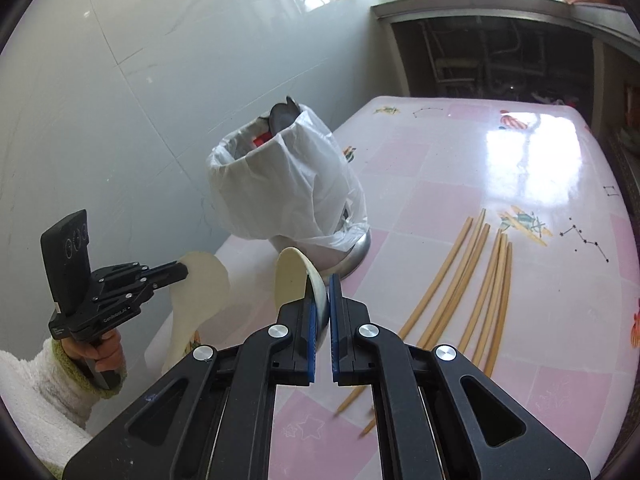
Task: Organize utensils
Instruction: 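Carry the rice paddle into the holder and open the left gripper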
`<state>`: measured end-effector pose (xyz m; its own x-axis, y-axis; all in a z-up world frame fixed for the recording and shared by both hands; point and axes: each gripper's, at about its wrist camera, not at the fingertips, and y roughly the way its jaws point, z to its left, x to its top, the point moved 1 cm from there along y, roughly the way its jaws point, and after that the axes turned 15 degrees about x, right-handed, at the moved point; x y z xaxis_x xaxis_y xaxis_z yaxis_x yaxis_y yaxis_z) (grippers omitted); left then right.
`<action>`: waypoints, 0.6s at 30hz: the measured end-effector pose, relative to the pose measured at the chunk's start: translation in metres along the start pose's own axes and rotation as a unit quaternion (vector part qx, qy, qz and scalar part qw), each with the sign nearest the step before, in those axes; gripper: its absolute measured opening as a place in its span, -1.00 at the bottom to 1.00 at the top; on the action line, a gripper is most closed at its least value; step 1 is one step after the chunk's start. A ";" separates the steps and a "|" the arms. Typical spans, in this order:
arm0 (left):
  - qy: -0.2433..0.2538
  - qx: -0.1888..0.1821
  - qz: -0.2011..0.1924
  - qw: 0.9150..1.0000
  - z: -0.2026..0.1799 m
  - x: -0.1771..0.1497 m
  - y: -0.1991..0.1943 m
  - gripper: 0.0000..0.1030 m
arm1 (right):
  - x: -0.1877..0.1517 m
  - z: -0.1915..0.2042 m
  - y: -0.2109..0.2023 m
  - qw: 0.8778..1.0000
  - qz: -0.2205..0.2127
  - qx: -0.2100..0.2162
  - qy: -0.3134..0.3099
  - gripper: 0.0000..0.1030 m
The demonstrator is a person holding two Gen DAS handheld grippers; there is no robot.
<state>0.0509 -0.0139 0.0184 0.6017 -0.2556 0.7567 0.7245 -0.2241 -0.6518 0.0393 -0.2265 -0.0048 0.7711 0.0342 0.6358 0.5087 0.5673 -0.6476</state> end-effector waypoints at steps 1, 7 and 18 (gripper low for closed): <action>-0.004 0.001 -0.009 1.000 0.002 0.002 -0.007 -0.96 | 0.004 -0.004 -0.004 1.000 -0.008 0.003 0.007 -0.92; -0.030 0.017 -0.068 0.997 0.011 0.025 -0.043 -0.96 | 0.004 -0.004 -0.014 0.999 -0.036 0.004 0.023 -0.92; -0.072 0.023 -0.215 0.974 0.019 0.109 -0.097 -0.96 | 0.000 -0.001 -0.023 0.998 -0.045 0.019 0.034 -0.92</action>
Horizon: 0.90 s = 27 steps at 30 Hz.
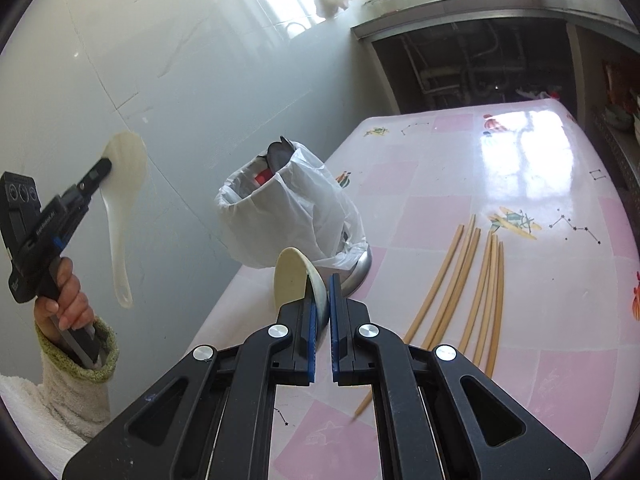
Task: Organize utensils
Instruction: 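Carry the rice paddle into the holder and open the left gripper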
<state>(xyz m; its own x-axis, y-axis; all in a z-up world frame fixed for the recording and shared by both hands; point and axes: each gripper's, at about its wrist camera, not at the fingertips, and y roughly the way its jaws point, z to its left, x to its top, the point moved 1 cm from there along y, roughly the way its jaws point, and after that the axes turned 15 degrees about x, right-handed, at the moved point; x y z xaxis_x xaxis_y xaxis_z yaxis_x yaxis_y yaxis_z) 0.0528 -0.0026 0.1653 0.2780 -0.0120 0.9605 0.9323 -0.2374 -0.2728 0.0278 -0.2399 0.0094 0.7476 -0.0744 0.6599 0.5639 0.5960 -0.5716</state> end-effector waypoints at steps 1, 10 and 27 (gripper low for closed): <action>-0.004 -0.002 -0.014 1.000 -0.003 0.008 0.001 -0.96 | 0.000 0.000 0.000 1.000 0.000 0.002 0.001 -0.92; -0.025 0.003 -0.086 0.996 -0.035 0.055 0.047 -0.96 | 0.002 -0.011 0.003 1.000 -0.001 0.018 0.016 -0.92; 0.023 0.053 -0.027 0.998 -0.046 -0.011 0.167 -0.96 | 0.006 -0.036 0.021 0.998 0.013 0.037 0.051 -0.92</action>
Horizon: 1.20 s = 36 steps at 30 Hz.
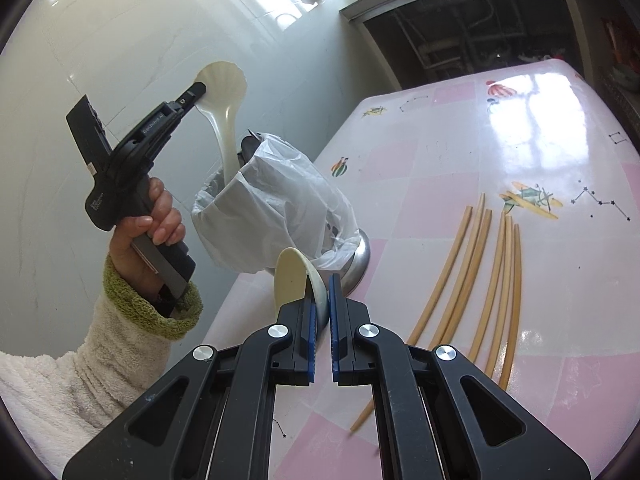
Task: Organize utensils
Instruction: 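Carry the rice paddle into the holder and open the left gripper, then lower the white ladle into the holder and open the right gripper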
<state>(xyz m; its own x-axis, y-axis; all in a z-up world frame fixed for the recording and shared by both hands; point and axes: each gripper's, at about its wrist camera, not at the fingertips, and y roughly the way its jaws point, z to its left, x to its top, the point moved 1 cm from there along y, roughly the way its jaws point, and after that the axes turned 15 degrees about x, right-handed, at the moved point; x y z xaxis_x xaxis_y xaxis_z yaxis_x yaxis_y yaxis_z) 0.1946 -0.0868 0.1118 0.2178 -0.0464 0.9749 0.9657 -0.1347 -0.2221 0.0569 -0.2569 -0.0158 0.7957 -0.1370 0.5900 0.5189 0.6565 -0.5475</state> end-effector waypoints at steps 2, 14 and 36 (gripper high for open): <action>0.014 0.004 0.002 1.000 0.000 -0.010 0.002 -0.96 | 0.000 0.001 -0.001 1.000 0.000 0.001 0.000 -0.92; 0.079 0.016 0.009 0.997 0.001 -0.037 -0.031 -0.92 | -0.001 0.012 -0.014 1.000 -0.010 0.009 -0.014 -0.91; -0.035 -0.005 0.097 0.995 0.044 -0.056 -0.102 0.38 | 0.022 0.043 -0.063 0.997 -0.063 0.017 -0.051 -0.90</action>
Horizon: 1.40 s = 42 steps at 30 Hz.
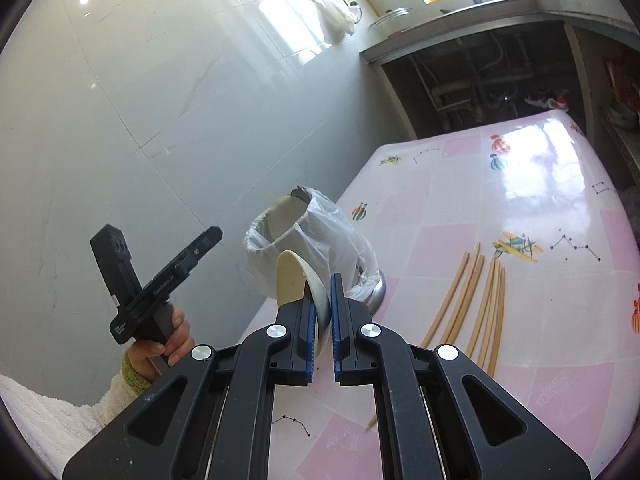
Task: Organize utensils
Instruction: 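Lower the white ladle into the holder and open the right gripper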
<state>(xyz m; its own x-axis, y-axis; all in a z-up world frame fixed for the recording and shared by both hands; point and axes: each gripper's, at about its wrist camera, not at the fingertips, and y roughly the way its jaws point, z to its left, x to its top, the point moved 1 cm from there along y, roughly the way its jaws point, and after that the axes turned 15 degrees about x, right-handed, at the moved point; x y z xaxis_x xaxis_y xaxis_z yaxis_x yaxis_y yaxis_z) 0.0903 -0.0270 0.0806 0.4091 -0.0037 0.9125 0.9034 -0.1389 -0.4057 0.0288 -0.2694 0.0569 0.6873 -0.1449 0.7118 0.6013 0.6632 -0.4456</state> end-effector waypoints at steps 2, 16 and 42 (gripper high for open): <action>-0.009 0.005 0.003 1.000 0.005 -0.004 -0.007 0.51 | 0.013 0.006 -0.003 1.000 -0.010 -0.002 -0.013 -0.90; -0.028 0.019 0.017 0.999 0.028 -0.023 -0.023 0.78 | 0.126 0.051 0.023 0.991 -0.086 0.006 -0.105 -0.91; -0.064 0.010 0.038 0.997 0.054 -0.032 0.000 0.82 | 0.088 0.037 0.142 0.965 0.013 -0.050 -0.259 -0.91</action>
<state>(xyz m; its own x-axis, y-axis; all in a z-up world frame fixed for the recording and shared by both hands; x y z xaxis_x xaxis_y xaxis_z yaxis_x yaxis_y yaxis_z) 0.0842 0.0265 0.0489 0.4880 0.1124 0.8656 0.8712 -0.1228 -0.4753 0.1590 -0.1608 0.0764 0.4231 0.2740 0.8637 0.6404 0.5839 -0.4989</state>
